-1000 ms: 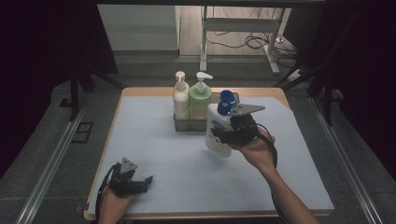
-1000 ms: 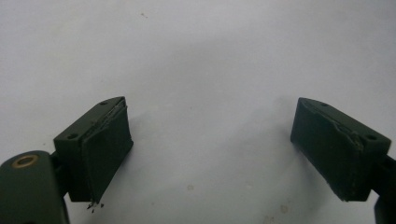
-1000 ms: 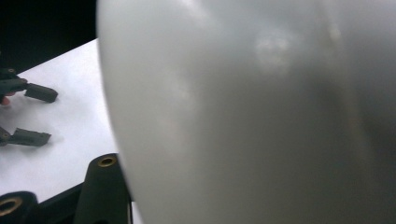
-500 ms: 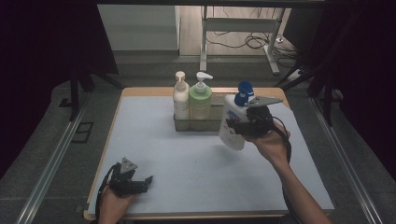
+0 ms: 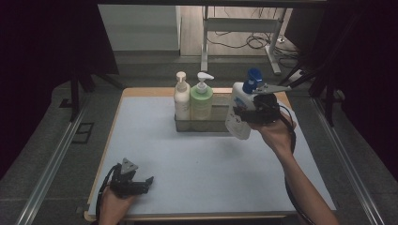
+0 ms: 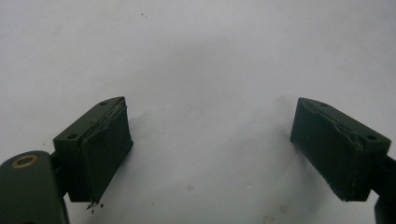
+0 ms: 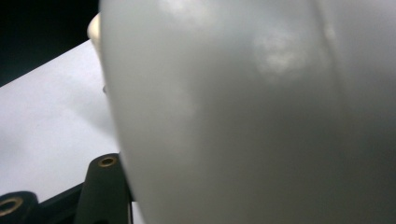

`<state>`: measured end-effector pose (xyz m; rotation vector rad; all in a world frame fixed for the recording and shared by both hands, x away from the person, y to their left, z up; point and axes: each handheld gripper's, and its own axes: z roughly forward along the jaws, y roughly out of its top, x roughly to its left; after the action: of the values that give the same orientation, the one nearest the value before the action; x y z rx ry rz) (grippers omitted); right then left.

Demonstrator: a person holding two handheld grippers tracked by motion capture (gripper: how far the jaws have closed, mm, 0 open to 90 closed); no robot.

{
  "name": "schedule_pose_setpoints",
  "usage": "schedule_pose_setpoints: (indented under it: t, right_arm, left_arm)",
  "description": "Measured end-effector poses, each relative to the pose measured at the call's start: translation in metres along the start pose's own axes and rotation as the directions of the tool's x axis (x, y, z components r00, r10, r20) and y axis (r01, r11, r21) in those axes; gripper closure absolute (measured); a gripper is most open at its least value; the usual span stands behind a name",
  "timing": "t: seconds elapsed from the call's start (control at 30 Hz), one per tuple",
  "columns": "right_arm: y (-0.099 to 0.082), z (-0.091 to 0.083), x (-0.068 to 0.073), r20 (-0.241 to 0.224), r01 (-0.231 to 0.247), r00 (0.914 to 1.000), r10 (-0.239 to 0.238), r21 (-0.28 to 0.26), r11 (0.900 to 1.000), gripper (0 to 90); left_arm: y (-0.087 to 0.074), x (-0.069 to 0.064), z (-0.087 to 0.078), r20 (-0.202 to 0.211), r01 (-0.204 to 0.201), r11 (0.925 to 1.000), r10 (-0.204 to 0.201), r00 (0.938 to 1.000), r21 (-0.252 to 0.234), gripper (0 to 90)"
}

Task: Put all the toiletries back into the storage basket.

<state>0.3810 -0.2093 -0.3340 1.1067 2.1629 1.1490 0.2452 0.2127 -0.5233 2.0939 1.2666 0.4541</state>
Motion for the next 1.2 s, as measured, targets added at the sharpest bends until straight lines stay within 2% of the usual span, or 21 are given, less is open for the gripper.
schedule_pose_setpoints:
  t: [0.7, 0.97, 1.2]
  right_arm:
    - [0.029, 0.026, -0.013, 0.050, -0.031, 0.9982, 0.032, -0.027, 0.9992, 40.6]
    - [0.034, 0.042, -0.019, 0.077, -0.053, 0.9955, 0.055, -0.031, 0.9981, 40.6]
    - [0.036, 0.053, -0.024, 0.082, -0.071, 0.9939, 0.073, -0.035, 0.9969, 40.6]
  left_arm:
    - [0.000, 0.000, 0.000, 0.001, 0.000, 1.0000, 0.000, 1.0000, 0.003, 12.0]
    - [0.000, 0.000, 0.000, 0.001, -0.001, 1.0000, 0.001, 1.0000, 0.004, 12.0]
    - [0.000, 0.000, 0.000, 0.001, -0.001, 1.0000, 0.001, 1.0000, 0.003, 12.0]
